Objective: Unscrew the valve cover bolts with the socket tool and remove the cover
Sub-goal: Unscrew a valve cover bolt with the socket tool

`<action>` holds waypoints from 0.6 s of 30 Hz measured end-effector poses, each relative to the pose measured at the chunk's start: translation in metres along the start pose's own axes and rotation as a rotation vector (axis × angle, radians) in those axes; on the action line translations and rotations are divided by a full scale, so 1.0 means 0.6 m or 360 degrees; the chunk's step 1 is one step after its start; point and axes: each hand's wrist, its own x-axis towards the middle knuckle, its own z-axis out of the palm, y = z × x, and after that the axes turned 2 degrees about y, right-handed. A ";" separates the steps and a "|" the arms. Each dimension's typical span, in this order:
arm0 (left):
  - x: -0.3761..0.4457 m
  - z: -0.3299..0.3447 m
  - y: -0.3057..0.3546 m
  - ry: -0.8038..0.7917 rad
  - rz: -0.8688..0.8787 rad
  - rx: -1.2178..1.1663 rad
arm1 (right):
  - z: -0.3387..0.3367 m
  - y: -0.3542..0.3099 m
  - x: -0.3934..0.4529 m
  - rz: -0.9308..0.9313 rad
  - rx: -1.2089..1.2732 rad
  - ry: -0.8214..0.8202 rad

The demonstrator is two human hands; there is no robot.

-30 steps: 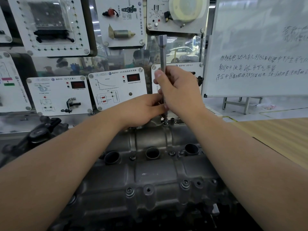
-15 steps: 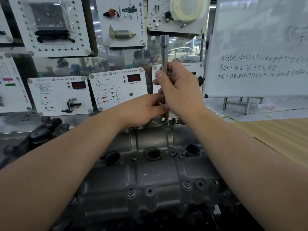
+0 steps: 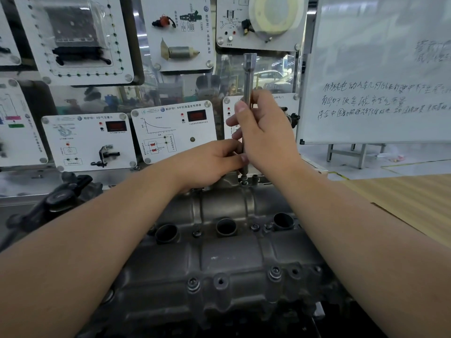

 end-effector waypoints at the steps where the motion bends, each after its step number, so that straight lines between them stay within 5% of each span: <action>1: 0.000 0.000 -0.001 0.0002 -0.0001 0.0005 | 0.000 -0.001 0.000 -0.0001 -0.0006 0.0005; 18: -0.002 0.002 0.003 0.0005 -0.0012 0.0037 | 0.003 -0.005 0.001 -0.0012 -0.0082 0.0005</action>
